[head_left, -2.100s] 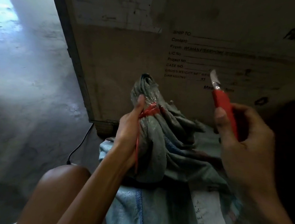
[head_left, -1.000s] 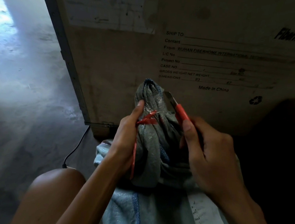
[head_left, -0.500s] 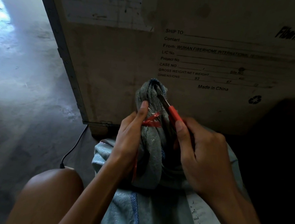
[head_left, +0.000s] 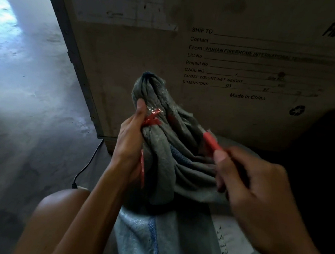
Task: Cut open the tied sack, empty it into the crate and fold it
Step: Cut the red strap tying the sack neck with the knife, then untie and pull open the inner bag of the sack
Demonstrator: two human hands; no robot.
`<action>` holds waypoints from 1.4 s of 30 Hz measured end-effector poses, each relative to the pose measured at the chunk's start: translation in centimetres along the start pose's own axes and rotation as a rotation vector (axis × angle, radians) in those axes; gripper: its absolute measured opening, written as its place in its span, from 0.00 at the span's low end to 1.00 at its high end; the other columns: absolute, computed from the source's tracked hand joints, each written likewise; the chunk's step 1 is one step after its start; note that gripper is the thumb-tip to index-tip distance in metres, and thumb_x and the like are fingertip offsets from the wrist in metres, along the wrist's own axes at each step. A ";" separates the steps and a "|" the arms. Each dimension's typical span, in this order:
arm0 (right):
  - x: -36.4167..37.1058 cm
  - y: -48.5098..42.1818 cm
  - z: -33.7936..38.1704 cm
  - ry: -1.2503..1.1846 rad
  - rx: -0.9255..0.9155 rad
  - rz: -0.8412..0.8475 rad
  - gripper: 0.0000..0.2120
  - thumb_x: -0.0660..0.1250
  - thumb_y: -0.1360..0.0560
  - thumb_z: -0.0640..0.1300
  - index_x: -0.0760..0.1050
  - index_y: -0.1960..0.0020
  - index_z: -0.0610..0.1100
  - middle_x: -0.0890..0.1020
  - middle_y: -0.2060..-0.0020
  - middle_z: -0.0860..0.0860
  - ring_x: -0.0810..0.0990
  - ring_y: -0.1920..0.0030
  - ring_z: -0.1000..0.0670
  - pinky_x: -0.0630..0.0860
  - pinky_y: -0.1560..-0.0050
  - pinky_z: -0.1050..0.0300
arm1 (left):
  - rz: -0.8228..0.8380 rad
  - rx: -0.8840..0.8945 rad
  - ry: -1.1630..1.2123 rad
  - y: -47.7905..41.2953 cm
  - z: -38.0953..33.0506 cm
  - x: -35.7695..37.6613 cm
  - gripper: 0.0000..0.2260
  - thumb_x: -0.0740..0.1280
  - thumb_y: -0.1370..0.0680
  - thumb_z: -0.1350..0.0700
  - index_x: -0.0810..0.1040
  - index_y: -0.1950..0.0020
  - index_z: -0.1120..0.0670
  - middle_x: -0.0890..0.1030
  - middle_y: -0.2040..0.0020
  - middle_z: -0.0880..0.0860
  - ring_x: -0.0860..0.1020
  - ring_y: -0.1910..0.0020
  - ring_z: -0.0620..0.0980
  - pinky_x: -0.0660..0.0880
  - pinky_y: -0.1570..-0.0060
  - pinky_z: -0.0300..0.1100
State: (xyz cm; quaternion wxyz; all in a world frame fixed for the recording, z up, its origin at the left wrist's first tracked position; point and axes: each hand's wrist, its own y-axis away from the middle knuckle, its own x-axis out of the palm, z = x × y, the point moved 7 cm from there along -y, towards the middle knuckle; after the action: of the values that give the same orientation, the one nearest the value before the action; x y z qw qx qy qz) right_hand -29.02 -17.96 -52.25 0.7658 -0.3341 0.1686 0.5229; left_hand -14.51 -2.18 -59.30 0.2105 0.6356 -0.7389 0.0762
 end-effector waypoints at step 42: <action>-3.1 1.0 -12.8 0.521 0.389 -0.250 0.19 0.60 0.19 0.52 0.71 0.32 0.42 0.72 0.40 0.42 0.78 0.46 0.40 0.71 0.50 0.53 | 0.079 0.155 -0.977 0.7 4.5 3.7 0.16 0.61 0.20 0.47 0.68 0.32 0.44 0.82 0.43 0.55 0.79 0.45 0.61 0.76 0.42 0.56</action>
State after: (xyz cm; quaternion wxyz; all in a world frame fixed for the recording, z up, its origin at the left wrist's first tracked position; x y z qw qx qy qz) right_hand -29.96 -28.67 -59.92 0.8046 -0.3222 0.4127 0.2801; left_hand -16.58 -7.14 -61.73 -0.2115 0.5823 -0.7668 -0.1680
